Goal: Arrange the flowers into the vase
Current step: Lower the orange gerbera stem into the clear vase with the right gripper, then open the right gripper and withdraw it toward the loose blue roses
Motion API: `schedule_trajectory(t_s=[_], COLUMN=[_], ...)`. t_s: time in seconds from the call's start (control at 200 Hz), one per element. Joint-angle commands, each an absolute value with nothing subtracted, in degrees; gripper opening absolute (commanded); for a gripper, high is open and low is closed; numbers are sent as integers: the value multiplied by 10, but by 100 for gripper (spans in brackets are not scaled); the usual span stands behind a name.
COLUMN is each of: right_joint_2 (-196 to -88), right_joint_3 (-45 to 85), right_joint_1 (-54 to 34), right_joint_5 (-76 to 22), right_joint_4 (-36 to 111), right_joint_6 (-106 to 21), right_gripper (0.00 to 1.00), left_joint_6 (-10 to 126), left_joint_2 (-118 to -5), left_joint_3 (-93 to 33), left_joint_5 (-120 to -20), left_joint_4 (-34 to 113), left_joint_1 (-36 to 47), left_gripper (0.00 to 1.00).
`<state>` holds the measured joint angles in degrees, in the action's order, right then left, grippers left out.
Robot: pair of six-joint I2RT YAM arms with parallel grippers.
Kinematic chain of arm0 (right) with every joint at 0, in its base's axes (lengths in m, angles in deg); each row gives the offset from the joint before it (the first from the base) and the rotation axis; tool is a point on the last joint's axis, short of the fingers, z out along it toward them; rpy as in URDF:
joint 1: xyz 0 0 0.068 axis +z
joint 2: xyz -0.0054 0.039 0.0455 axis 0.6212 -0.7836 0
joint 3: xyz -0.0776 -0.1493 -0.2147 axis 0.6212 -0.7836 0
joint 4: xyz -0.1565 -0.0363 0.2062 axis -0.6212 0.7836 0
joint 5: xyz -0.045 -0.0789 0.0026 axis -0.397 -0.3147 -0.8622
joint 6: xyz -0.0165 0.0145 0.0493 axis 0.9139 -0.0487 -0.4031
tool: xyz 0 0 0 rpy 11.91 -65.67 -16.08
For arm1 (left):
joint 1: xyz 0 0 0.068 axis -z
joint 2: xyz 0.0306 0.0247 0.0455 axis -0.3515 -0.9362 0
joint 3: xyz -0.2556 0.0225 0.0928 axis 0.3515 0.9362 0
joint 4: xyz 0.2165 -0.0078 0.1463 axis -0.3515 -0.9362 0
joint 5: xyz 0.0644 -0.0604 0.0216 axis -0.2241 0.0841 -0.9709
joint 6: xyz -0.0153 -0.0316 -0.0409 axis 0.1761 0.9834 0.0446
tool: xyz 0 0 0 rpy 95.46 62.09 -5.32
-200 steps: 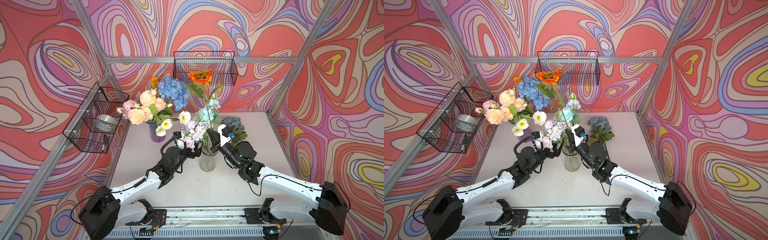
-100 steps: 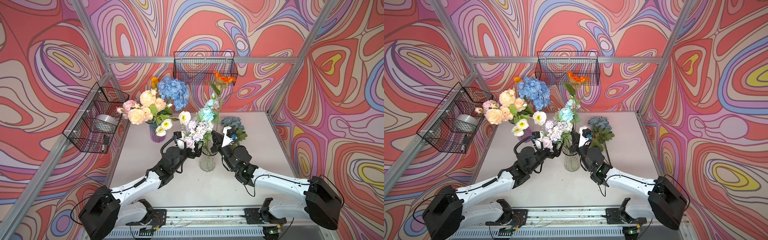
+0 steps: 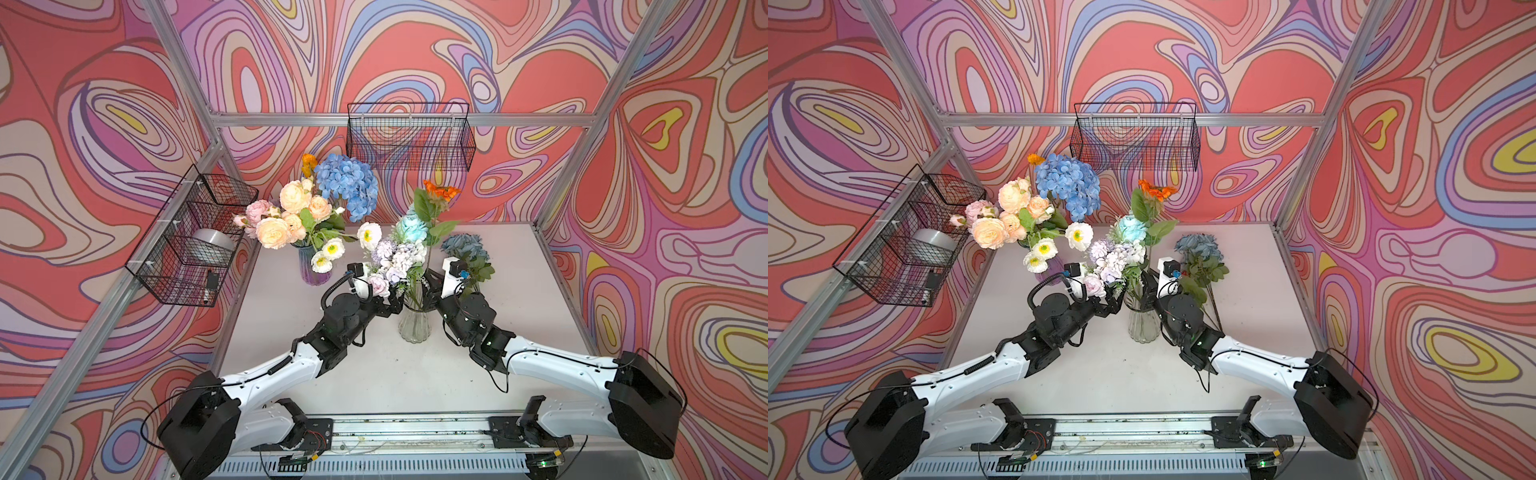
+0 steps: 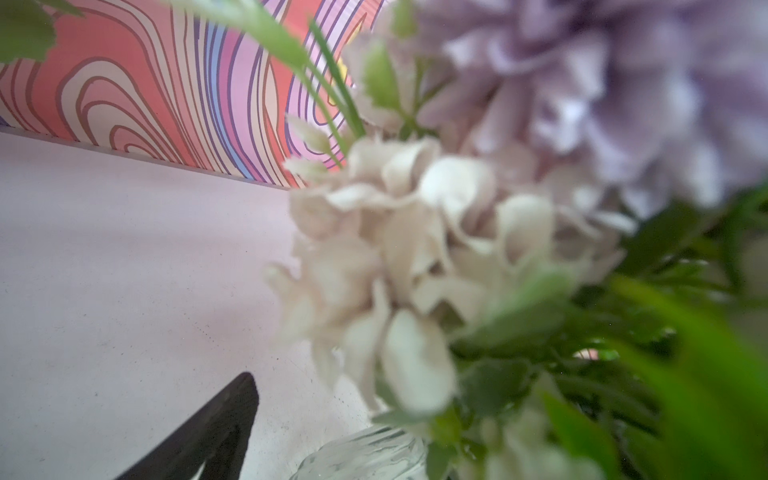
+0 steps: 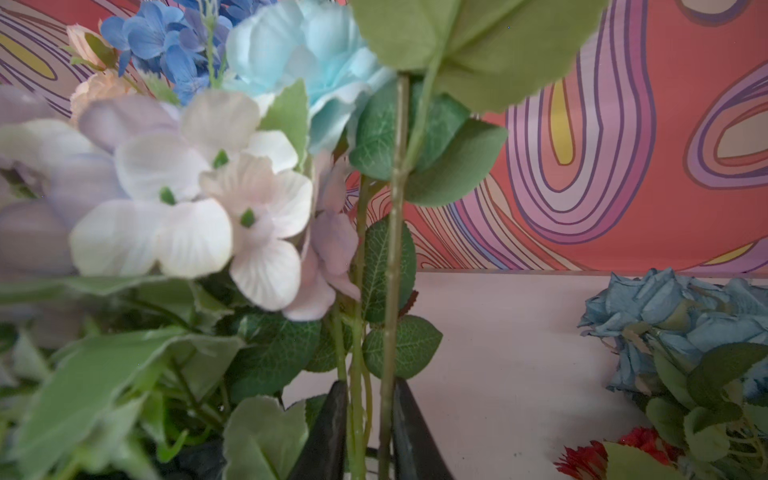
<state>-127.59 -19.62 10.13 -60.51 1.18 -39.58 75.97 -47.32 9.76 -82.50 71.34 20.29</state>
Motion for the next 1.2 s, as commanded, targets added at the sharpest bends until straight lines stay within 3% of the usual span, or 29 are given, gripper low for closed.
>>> schedule_trajectory(t_s=[0.0,0.295,0.761,0.987,1.197], right_joint_2=[-1260,-1235,-1083,-1061,-1152], right_joint_3=[-204,-196,-196,-218,-182], right_joint_1=[104,104,83,-31,-160], right_joint_5=[-615,-623,-701,-636,-541], right_joint_4=[24,53,219,283,381], right_joint_6=[-396,-384,-283,-328,-392], right_gripper=[23,26,57,62,62], left_joint_6=[766,769,776,778,775], left_joint_2=[-472,-470,-480,-483,-482], left_joint_3=[90,90,89,84,78], left_joint_5=[-823,-821,-815,-811,-809], left_joint_4=[723,723,733,732,722], left_joint_1=[199,199,199,200,199], left_gripper=[100,100,100,99,99])
